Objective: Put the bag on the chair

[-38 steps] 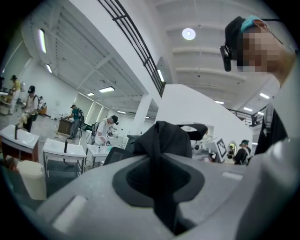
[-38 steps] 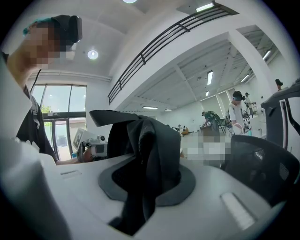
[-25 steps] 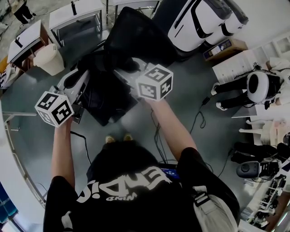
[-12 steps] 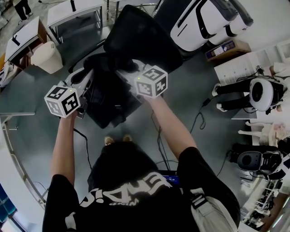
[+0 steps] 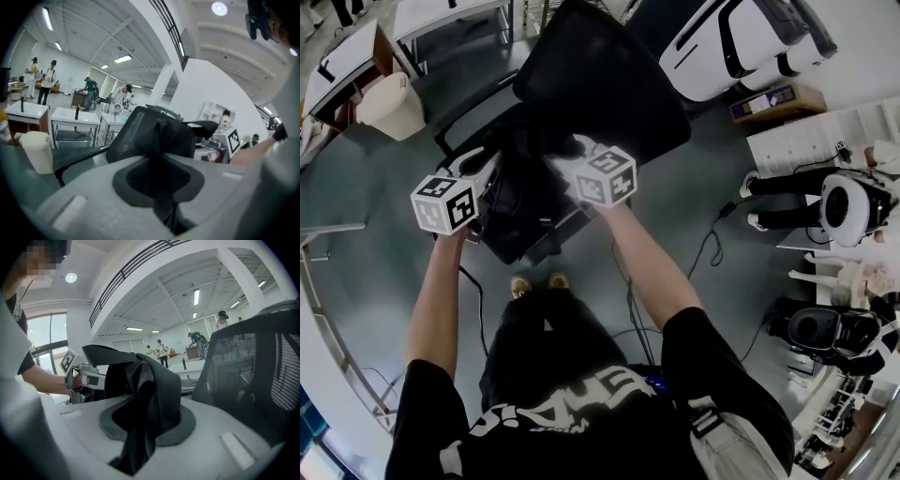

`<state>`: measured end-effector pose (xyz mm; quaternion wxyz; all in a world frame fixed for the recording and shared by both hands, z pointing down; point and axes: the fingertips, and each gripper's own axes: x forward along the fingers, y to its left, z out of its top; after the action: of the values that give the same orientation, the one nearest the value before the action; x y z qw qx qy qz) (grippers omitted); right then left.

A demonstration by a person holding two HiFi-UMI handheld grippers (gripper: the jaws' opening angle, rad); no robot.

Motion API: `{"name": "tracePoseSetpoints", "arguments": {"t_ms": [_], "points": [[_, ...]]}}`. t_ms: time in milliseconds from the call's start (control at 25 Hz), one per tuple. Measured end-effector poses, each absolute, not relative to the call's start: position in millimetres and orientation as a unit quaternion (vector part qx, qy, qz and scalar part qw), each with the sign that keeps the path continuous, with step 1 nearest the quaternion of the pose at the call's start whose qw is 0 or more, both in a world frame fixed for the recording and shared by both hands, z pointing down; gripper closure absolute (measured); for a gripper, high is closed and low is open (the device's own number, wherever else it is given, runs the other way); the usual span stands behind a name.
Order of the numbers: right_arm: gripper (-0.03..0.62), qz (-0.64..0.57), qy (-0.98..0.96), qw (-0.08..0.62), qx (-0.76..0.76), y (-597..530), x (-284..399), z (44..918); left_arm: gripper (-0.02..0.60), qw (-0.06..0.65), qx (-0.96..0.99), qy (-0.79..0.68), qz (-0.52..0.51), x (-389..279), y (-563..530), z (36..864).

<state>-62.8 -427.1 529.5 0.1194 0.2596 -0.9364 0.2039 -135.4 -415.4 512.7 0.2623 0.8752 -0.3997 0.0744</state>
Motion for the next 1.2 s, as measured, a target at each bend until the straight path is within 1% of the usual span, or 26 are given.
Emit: {"name": "tracePoseSetpoints", "arguments": {"t_ms": [280, 520, 920, 1200], "points": [[0.511, 0.228, -0.926, 0.138, 0.268, -428, -58, 581, 0.534, 0.287, 0.865, -0.402, 0.088, -131, -419, 565], [0.510, 0.231, -0.927, 0.140, 0.259, -425, -63, 593, 0.534, 0.290, 0.862, -0.408, 0.085, -137, -419, 580], [0.510, 0.268, -0.918, 0.140, 0.256, -391, -73, 627, 0.531, 0.318, 0.852, -0.404, 0.096, -146, -387, 617], [0.500, 0.299, -0.909, 0.128, 0.259, -368, -65, 645, 0.526, 0.315, 0.853, -0.402, 0.109, -140, -367, 632]]}}
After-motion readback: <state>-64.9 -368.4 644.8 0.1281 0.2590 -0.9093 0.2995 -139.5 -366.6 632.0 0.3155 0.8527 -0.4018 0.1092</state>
